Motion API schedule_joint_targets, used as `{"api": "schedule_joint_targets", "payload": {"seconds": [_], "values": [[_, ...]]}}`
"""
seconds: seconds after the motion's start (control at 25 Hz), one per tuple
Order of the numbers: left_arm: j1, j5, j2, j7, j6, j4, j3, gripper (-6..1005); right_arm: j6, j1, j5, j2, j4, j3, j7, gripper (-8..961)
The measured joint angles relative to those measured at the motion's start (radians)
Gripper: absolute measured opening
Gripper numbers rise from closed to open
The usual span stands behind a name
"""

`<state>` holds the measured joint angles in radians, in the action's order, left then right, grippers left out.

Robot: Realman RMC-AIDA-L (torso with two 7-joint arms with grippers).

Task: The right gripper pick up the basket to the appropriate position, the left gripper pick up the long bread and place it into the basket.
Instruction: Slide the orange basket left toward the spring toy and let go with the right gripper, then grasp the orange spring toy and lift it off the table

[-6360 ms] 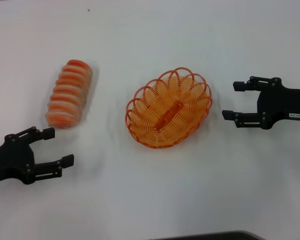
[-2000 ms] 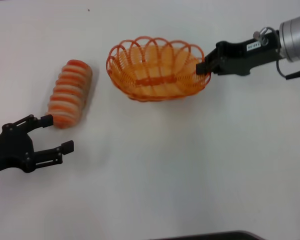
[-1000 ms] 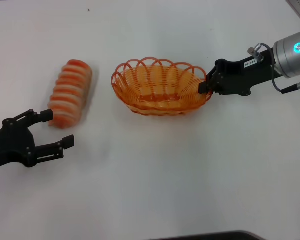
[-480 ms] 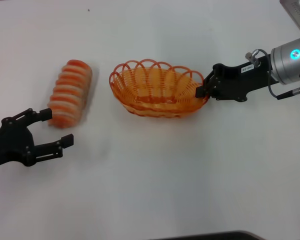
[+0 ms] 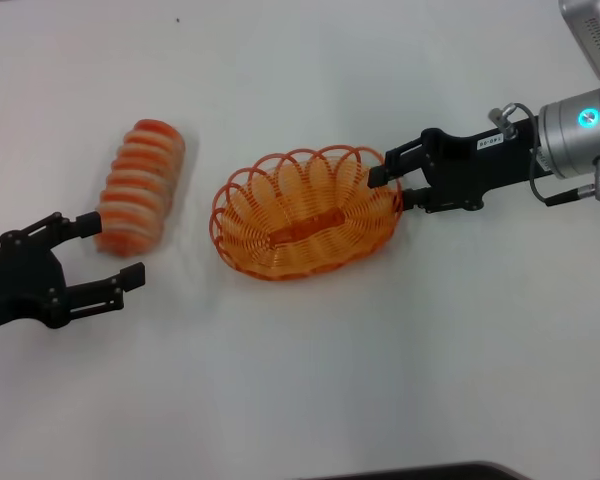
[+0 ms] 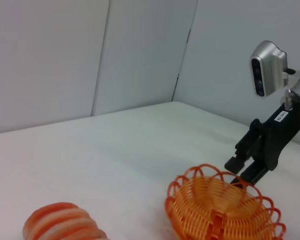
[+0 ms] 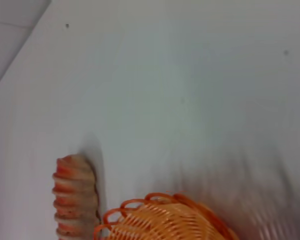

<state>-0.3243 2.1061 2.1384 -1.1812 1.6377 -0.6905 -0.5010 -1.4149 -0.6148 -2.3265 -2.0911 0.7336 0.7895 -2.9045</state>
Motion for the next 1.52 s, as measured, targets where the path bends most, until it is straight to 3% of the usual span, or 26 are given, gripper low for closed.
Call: {"api": "schedule_joint_targets", "payload": {"seconds": [0.2,0.36,0.56,0.76,0.96,1.08,1.28,1.52], "values": [[0.001,-0.017,0.000,-0.003,0.001,0.000,0.000,884,-0.018,0.022,0.059,0.013,0.053,-0.019,0.078,473],[-0.001,-0.020,0.002,-0.005,0.002,0.003,-0.001,883,-0.055,0.045,0.144,0.047,0.068,-0.076,0.222,595],[-0.003,-0.040,0.008,-0.006,0.002,0.017,-0.001,882,-0.153,0.110,0.307,0.061,0.070,-0.154,0.601,660],[-0.004,-0.046,0.008,-0.017,-0.002,0.044,0.001,880,-0.257,0.170,0.336,0.053,0.061,-0.150,1.107,688],[0.002,-0.046,0.005,-0.018,-0.006,0.062,0.001,879,-0.230,0.240,0.282,0.005,0.047,-0.166,1.549,711],[0.007,-0.046,0.002,-0.018,-0.006,0.072,0.001,878,-0.231,0.273,0.298,0.003,-0.002,-0.176,1.741,748],[0.010,-0.042,0.001,-0.032,-0.025,0.075,0.001,876,-0.221,0.298,0.269,0.008,-0.004,-0.192,1.839,886],[0.004,-0.045,0.001,-0.054,-0.056,0.075,0.001,874,-0.212,0.299,0.250,0.008,-0.003,-0.191,1.854,929]]}}
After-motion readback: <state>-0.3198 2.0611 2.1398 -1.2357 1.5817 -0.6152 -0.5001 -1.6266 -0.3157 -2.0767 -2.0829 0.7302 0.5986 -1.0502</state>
